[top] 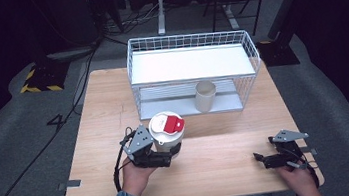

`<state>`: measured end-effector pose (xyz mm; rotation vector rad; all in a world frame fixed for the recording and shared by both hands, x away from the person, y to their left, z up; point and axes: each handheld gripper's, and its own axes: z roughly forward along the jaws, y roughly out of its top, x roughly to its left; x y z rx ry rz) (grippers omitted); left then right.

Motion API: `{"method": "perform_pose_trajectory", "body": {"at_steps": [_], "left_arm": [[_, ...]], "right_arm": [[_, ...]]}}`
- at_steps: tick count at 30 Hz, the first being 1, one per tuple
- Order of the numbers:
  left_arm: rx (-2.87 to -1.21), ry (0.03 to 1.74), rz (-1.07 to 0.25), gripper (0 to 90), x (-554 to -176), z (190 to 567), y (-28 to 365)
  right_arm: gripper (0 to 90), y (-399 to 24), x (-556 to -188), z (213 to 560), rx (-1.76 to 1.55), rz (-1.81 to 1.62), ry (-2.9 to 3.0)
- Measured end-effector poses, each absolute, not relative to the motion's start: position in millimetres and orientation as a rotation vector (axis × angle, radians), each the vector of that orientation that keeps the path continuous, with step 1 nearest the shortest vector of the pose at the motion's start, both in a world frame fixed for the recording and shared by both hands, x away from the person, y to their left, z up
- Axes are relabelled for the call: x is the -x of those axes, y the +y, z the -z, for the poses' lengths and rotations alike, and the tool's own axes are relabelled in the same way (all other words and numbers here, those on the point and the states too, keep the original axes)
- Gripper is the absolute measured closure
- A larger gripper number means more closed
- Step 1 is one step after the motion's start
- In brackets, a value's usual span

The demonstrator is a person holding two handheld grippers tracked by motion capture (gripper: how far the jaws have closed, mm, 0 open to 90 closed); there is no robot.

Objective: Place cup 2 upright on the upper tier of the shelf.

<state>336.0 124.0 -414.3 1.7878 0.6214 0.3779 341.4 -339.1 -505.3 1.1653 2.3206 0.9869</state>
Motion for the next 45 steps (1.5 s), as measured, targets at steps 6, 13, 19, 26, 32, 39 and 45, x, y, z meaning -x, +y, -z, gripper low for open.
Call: {"method": "perform_pose_trajectory", "body": {"at_steps": [6, 13, 19, 26, 32, 39, 45], "left_arm": [[-1.793, 0.628, -0.374, 11.0, -343.7, 399.0, 126.2], [-1.783, 0.621, -0.378, 11.0, -351.2, 385.3, 126.6], [-1.779, 0.613, -0.376, 11.0, -356.8, 373.3, 124.3], [-1.767, 0.605, -0.384, 11.0, -365.2, 355.3, 121.2], [-1.764, 0.594, -0.393, 11.1, -374.7, 341.6, 119.2], [-1.757, 0.57, -0.405, 11.0, -387.5, 322.8, 115.6], [-1.746, 0.573, -0.415, 11.0, -399.8, 307.8, 110.8]], "right_arm": [[7.4, -339.0, -341.4, 505.3, -1.167, -0.987, 2.321], [7.4, -339.1, -341.4, 505.3, -1.167, -0.987, 2.321], [7.2, -339.0, -341.5, 505.3, -1.166, -0.987, 2.321], [5.1, -337.3, -342.2, 505.5, -1.175, -0.981, 2.321], [5.0, -337.2, -342.2, 505.5, -1.174, -0.981, 2.321], [5.0, -337.3, -342.3, 505.6, -1.174, -0.981, 2.321], [5.0, -337.3, -342.2, 505.6, -1.173, -0.98, 2.321]]}}
